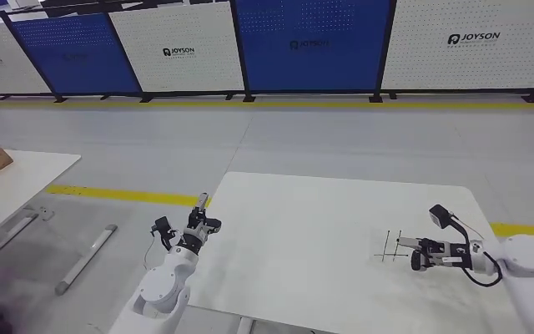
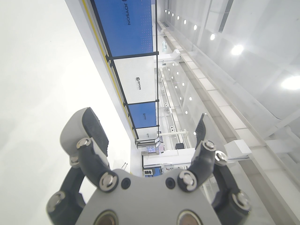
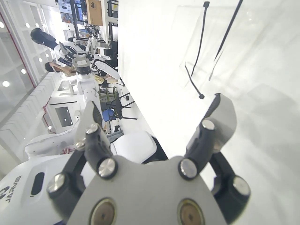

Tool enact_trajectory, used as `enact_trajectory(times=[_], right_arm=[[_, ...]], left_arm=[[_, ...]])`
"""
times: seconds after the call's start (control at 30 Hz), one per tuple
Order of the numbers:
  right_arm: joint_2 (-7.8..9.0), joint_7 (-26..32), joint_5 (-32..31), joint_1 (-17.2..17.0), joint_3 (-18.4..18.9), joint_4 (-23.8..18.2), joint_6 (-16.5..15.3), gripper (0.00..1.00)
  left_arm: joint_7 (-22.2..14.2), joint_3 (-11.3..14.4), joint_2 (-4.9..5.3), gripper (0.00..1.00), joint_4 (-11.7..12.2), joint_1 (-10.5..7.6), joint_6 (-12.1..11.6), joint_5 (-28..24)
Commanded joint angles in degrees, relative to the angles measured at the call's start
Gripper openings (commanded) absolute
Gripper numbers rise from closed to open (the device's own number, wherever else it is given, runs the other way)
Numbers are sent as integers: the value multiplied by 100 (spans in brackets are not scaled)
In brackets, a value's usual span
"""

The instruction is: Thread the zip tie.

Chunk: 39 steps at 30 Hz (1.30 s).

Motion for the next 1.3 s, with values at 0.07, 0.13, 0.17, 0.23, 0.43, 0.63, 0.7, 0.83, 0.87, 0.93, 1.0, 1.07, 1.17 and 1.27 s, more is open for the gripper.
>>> enact_trajectory(times=[0.07,0.13,0.17,0.23,0.43,0.63,0.7,0.83,0.87,0.93,1.0,1.07,1.17,1.27], right_arm=[[2,-8,-3,-5,5,-6,-4,100],[2,-8,-3,-5,5,-6,-4,100],[2,-8,-3,-5,5,-6,-4,100],[1,-34,8,-19,6,11,12,100],[-15,-354,-86,-11,-49,59,212,100],[-55,-314,-44,99,-146,264,214,48],[-69,-308,-50,141,-181,355,210,47],[-103,-351,-55,230,-251,552,248,50],[-116,-371,-61,259,-278,611,259,50],[-136,-389,-74,297,-322,685,249,49],[-157,-407,-79,338,-364,774,242,49],[-173,-424,-88,371,-395,839,230,47],[-194,-437,-99,415,-435,927,213,45],[-210,-449,-118,453,-467,1002,196,42]], left_arm=[[0,0,0,100,0,0,0,0],[0,0,0,100,0,0,0,0],[0,0,0,100,0,0,0,0],[0,0,0,100,0,0,0,0],[0,0,0,100,0,0,0,0],[0,0,0,100,0,0,0,0],[0,0,0,100,0,0,0,0],[0,0,0,100,0,0,0,0],[0,0,0,100,0,0,0,0],[0,0,0,100,0,0,0,0],[0,0,0,100,0,0,0,0],[0,0,0,100,0,0,0,0],[0,0,0,100,0,0,0,0],[0,0,0,100,0,0,0,0]])
